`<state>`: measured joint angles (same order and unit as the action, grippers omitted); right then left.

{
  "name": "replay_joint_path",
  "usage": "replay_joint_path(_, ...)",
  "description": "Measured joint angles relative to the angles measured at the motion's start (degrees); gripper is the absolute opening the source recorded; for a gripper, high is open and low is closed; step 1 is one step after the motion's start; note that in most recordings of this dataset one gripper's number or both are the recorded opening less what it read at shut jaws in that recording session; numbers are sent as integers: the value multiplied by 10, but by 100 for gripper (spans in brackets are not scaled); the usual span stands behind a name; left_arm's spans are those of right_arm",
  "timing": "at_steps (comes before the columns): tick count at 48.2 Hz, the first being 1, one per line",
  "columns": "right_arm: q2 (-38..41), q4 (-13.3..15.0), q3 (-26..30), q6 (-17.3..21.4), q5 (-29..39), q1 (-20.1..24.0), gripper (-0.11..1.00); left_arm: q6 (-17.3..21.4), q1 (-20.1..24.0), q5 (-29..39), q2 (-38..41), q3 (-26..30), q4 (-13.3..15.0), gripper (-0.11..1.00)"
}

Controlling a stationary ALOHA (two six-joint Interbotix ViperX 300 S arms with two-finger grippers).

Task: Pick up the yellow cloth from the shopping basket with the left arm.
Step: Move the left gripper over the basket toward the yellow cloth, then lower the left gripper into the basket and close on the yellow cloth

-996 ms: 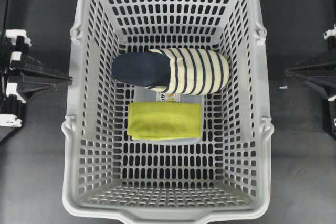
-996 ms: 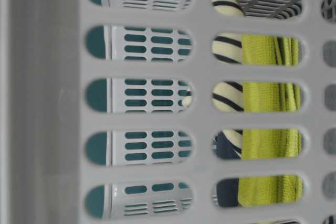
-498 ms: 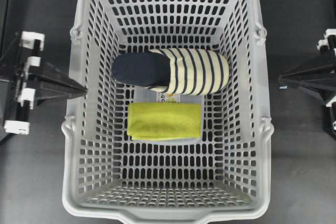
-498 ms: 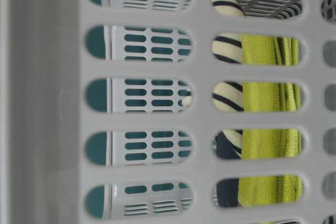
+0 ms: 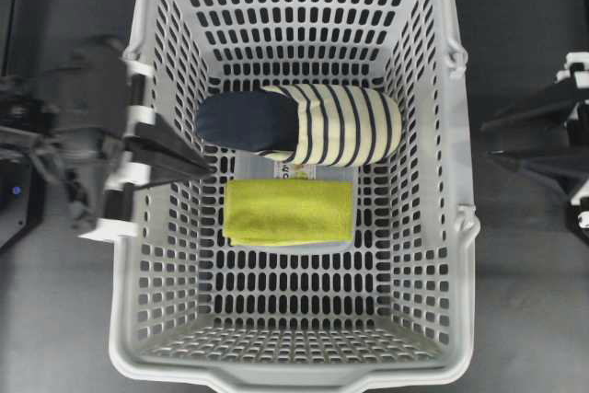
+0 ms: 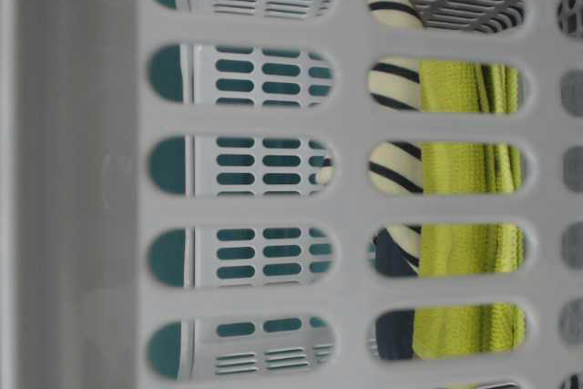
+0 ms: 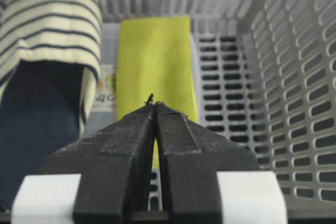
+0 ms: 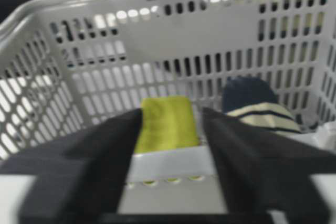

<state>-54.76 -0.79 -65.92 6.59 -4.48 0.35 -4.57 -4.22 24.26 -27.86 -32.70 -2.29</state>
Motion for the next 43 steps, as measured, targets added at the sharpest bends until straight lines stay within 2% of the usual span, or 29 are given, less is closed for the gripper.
replay_joint_path(4, 0, 0, 0, -4, 1, 0, 70, -4, 0, 37, 31, 31, 0, 3)
replay_joint_path(7, 1, 0, 0, -3, 1, 0, 74, 1, 0, 63, 52, 53, 0, 11)
replay_joint_path(9, 1, 0, 0, -3, 1, 0, 74, 1, 0, 81, 69, 68, -1, 20)
replay_joint_path(17, 0, 0, 0, -3, 1, -1, 73, -1, 0, 139, 137, 131, -1, 70)
replay_joint_path(22, 1, 0, 0, -3, 1, -1, 74, -1, 1, 172, 175, 167, -1, 89)
replay_joint_path(30, 1, 0, 0, -3, 0, -1, 74, 1, 2, 214, 243, 200, 0, 86)
replay_joint_path(43, 0, 0, 0, -3, -1, -1, 73, 0, 1, 207, 337, 215, -1, 87)
